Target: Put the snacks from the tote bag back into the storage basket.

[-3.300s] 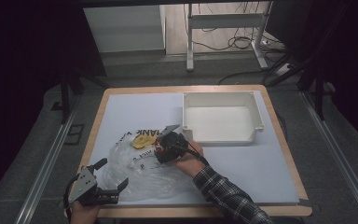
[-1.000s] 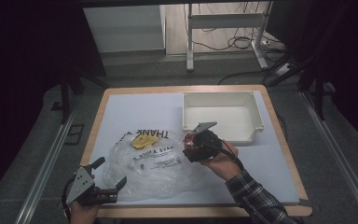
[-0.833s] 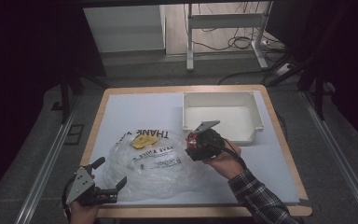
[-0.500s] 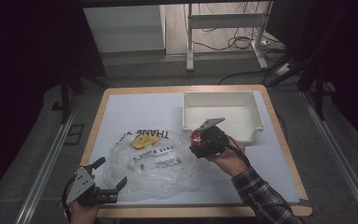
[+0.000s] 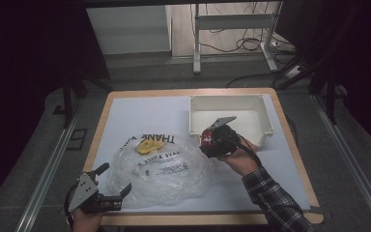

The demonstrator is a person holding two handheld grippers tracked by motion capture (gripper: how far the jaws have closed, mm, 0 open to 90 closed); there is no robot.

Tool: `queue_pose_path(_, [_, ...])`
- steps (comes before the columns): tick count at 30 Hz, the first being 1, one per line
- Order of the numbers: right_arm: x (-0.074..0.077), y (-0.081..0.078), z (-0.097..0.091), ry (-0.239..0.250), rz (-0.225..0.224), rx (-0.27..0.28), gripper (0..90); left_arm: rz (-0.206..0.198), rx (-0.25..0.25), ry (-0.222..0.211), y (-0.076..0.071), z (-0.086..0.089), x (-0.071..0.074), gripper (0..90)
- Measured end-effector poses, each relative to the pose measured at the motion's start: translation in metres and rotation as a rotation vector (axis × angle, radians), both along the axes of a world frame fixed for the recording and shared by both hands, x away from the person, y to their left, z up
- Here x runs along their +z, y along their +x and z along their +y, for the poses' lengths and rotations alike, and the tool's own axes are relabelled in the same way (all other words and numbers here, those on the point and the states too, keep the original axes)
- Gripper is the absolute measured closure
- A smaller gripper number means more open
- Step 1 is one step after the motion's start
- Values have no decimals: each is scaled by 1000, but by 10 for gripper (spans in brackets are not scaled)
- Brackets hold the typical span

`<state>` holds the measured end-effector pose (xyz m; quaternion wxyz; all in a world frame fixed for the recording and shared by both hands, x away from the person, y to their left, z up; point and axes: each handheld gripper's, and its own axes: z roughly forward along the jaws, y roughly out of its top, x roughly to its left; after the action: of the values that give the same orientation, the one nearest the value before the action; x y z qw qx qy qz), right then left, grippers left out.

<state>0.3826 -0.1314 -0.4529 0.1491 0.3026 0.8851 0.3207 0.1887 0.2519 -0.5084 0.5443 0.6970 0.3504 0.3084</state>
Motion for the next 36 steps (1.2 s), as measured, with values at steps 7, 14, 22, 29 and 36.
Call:
queue_pose_path(7, [-1,10,-4,-1,-3,-6,260,-1,-1,1,0,0,0,0])
queue_pose_path(14, [-1,17,-6,-2,-11,-9,259,-1,-2,1,0,0,0,0])
queue_pose_path(22, [-2,27,-6,-1,-30,-6,259,-1,-2,0,0,0,0,0])
queue_pose_path(29, [-2,35,-5,0,-35,1,259,-1,-3,0,0,0,0,0])
queue_pose_path(36, [-2,43,-5,-1,-45,7,259,-1,-3,1,0,0,0,0])
